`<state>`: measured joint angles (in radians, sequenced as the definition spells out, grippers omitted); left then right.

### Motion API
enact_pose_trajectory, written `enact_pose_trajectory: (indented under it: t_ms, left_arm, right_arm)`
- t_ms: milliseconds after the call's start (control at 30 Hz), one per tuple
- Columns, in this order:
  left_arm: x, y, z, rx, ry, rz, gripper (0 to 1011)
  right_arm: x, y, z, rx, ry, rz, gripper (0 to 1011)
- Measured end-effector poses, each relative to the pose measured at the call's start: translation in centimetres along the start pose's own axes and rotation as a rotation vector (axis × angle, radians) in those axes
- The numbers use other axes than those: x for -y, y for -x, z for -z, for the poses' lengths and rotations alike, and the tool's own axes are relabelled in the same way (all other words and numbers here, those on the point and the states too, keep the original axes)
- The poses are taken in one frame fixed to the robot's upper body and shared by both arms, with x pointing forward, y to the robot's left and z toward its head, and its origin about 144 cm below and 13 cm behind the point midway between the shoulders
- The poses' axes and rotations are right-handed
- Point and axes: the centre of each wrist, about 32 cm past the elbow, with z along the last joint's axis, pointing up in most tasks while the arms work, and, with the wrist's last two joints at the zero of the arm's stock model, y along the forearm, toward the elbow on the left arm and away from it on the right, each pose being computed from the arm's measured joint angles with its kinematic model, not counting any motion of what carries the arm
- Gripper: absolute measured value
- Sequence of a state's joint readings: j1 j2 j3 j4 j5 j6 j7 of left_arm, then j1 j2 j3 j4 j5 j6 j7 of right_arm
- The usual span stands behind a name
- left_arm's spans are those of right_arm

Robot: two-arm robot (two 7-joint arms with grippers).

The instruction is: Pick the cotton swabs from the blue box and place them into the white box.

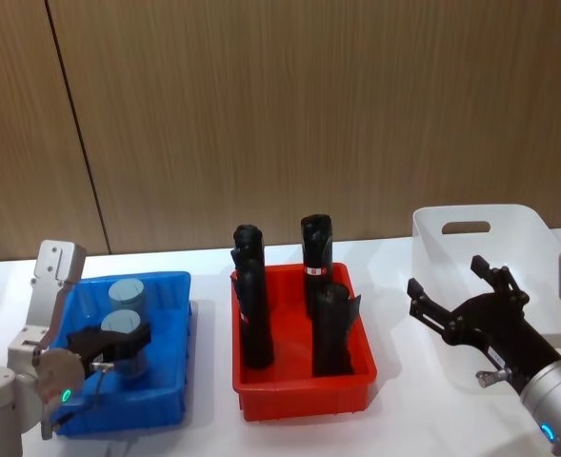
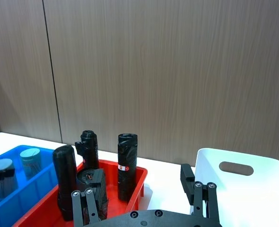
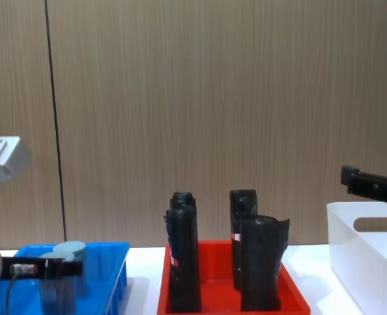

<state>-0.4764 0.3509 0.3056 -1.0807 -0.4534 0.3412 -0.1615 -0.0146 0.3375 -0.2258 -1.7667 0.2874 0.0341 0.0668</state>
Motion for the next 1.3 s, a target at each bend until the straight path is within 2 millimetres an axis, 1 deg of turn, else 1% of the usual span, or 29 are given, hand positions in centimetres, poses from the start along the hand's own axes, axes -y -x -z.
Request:
enact_pose_trajectory:
  t_ms: [400, 733, 1000, 1300]
  left_arm:
    - [-2.6, 0.3, -1.4, 0.095, 0.112, 0.025, 674]
    - [-4.8, 0.3, -3.0, 0.182, 0.206, 0.132, 674]
    - [-5.8, 0.1, -3.9, 0.228, 0.246, 0.235, 674]
    - [-6.2, 0.0, -4.7, 0.269, 0.275, 0.376, 674]
  right_arm:
    - [0.0, 0.0, 0.0, 0.0, 0.0, 0.0, 1002]
    - [0.0, 0.0, 0.0, 0.0, 0.0, 0.0, 1002]
    - [0.0, 0.0, 0.0, 0.0, 0.0, 0.0, 1002]
    - [0.0, 0.0, 0.0, 0.0, 0.0, 0.0, 1002]
